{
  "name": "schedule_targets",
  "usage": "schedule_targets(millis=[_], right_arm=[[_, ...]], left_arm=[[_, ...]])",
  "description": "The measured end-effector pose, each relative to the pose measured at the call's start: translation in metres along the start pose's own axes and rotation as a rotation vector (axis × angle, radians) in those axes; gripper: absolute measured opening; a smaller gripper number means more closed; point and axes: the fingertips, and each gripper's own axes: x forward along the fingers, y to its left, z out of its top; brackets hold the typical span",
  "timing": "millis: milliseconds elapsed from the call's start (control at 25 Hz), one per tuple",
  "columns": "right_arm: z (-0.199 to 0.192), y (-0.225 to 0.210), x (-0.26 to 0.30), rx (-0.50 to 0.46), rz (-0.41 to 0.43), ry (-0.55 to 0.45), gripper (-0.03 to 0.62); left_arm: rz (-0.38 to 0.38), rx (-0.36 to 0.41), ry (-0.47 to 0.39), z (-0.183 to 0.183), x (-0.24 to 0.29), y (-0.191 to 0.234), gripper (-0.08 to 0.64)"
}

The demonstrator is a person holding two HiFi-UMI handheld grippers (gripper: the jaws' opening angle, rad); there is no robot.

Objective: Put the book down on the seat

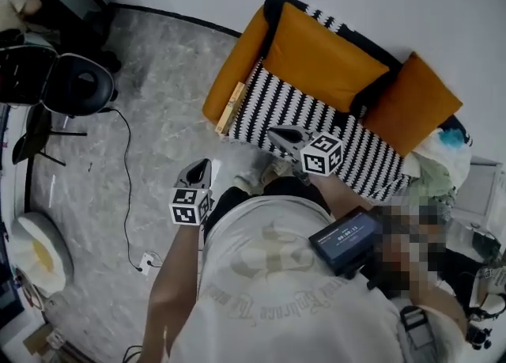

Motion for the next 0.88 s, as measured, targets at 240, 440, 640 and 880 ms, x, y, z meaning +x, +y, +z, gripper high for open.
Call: schedule_targets(millis=[240, 440, 640, 880], right_arm=[[0.001, 0.029, -0.012, -0.096, -0.023, -0.013, 0.014], [-0.006, 0.043, -0.019, -0.143, -0.041, -0.007, 0.014], [-0.006, 0.05, -0.014, -0.146, -0.053, -0.002, 0.014], [-0.004, 0.055, -0.003, -0.152, -0.058, 0.007, 0.014]], left_arm=[[-0.057, -0.014, -0.06, 0.007, -0.025, -0.003, 0.012], [-0.094, -0.026, -0.089, 0.001, -0.029, -0.01, 0.012], [-0.103, -0.037, -0.096, -0.001, -0.031, -0.003, 0.012], [-0.101, -0.051, -0.102, -0.005, -0.036, 0.007, 0.012]])
